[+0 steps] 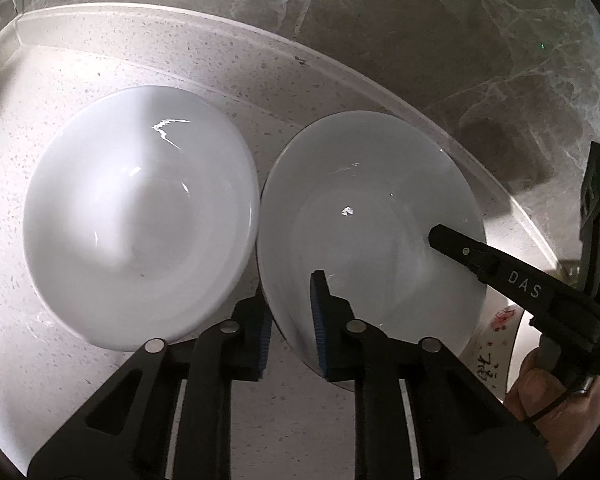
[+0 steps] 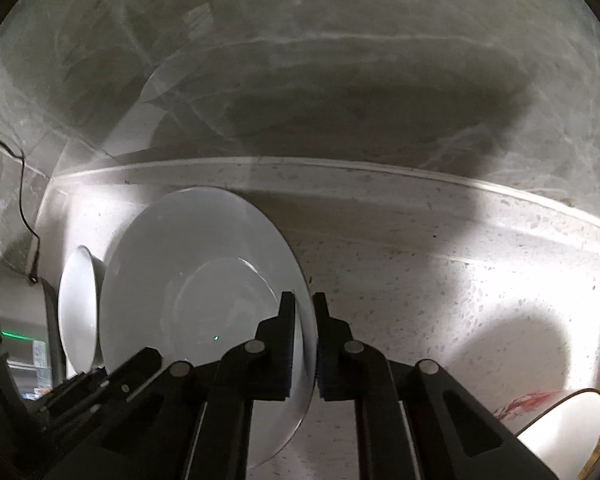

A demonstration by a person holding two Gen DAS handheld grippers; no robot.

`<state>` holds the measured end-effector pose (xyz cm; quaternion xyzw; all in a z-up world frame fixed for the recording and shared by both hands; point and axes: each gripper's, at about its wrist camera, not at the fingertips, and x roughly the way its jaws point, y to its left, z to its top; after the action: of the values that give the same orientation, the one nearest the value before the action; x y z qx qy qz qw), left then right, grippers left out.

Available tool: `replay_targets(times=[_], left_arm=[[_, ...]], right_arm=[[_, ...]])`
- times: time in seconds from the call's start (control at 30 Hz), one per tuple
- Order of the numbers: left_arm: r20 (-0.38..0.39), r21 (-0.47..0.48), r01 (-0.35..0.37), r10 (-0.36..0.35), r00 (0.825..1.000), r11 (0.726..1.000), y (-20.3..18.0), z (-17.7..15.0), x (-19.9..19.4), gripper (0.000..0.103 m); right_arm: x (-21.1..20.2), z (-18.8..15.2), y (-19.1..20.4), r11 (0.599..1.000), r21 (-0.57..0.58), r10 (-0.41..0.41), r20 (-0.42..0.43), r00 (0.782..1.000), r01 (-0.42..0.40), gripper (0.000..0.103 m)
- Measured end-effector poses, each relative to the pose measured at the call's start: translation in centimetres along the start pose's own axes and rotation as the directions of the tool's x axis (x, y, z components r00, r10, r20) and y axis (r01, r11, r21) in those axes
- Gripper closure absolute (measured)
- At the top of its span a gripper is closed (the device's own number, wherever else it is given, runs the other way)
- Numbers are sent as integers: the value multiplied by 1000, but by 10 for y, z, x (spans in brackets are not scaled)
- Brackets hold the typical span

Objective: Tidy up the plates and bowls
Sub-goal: 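Close both grippers on the rim of the white plate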

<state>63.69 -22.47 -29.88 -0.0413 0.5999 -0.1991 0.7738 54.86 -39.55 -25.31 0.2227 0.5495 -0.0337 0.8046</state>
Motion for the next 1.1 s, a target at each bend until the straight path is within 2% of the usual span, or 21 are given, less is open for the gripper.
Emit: replay_targets(times=[0.53,1.1], left_arm=[[16,41,-32,32,999,999,4,-18,-9,88],[65,82,-43,37,997,996,5,-56,-30,89]], right_arm=[[-17,-23,2,999,-46,-11,32,999,13,95],[-43,-76,8,993,-116,-18,67,998,26,93]])
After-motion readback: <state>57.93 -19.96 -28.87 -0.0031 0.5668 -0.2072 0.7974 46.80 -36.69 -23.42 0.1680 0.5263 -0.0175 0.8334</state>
